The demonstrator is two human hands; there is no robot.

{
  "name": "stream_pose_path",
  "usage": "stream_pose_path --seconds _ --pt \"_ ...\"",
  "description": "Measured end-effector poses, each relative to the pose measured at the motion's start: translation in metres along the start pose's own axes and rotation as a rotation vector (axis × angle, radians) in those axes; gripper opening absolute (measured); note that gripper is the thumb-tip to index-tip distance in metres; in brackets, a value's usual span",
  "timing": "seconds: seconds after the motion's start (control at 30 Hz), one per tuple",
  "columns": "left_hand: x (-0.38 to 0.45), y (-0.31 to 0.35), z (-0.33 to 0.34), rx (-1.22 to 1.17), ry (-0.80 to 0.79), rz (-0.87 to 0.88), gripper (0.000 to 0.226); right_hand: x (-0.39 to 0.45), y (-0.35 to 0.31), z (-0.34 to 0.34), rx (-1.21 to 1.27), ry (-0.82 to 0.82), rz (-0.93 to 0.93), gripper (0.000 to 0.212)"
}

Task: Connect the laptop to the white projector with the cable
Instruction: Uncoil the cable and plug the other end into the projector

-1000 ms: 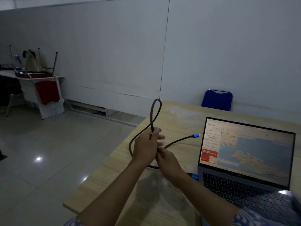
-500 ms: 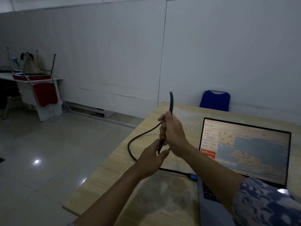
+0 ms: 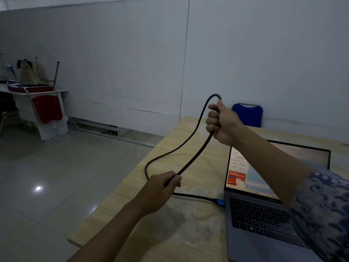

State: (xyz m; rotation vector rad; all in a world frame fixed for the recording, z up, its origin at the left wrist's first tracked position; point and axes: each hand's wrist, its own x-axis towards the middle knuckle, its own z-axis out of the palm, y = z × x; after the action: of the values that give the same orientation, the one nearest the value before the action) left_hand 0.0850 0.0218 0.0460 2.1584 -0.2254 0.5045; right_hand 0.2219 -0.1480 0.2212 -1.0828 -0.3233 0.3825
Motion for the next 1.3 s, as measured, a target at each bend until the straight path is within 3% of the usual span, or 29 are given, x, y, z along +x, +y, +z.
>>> stream_pose_path --seconds 0.2,0.33,0.47,0.6,0.7,0.9,0.97,1.07,1.13,1.2,1.3 --pt "-0.016 -0.012 -0.004 0.12 -0.109 -0.01 0.034 0.011 -0.01 -0.025 -0.166 0.182 0.068 0.04" --pt "-0.01 -0.003 0.008 0.176 -0.019 -0.017 0.032 0.008 0.003 -0.022 -0.331 0.235 0.113 0.021" --pt "0.016 0.036 0.033 0.126 0.055 -0.052 0.034 -0.003 0.025 -0.016 -0.352 0.265 0.101 0.019" --pt "0.043 0.077 0.066 0.075 0.162 -0.095 0.035 -0.026 0.047 -0.011 -0.402 0.319 0.009 0.026" --pt "0.057 0.096 0.088 0.076 0.203 -0.128 0.024 -0.038 0.066 -0.024 -0.581 0.364 -0.104 0.042" --pt "0.053 0.115 0.118 -0.048 0.174 -0.056 0.022 -0.045 0.029 -0.077 -0.683 0.522 -0.251 0.038" --pt "0.045 0.094 0.12 0.028 0.234 -0.194 0.037 -0.046 0.003 -0.103 -0.709 0.607 -0.288 0.038" --pt "0.03 0.058 0.106 0.137 0.376 -0.645 0.078 -0.054 -0.028 -0.143 -0.713 0.704 -0.268 0.036" --pt "0.024 0.038 0.097 0.129 0.422 -0.863 0.093 -0.061 -0.038 -0.164 -0.679 0.748 -0.233 0.035" --pt "0.021 0.023 0.095 0.116 0.435 -0.952 0.097 -0.07 -0.043 -0.183 -0.618 0.777 -0.2 0.034" --pt "0.023 0.003 0.095 0.051 0.396 -0.94 0.091 -0.079 -0.05 -0.204 -0.495 0.791 -0.179 0.032"
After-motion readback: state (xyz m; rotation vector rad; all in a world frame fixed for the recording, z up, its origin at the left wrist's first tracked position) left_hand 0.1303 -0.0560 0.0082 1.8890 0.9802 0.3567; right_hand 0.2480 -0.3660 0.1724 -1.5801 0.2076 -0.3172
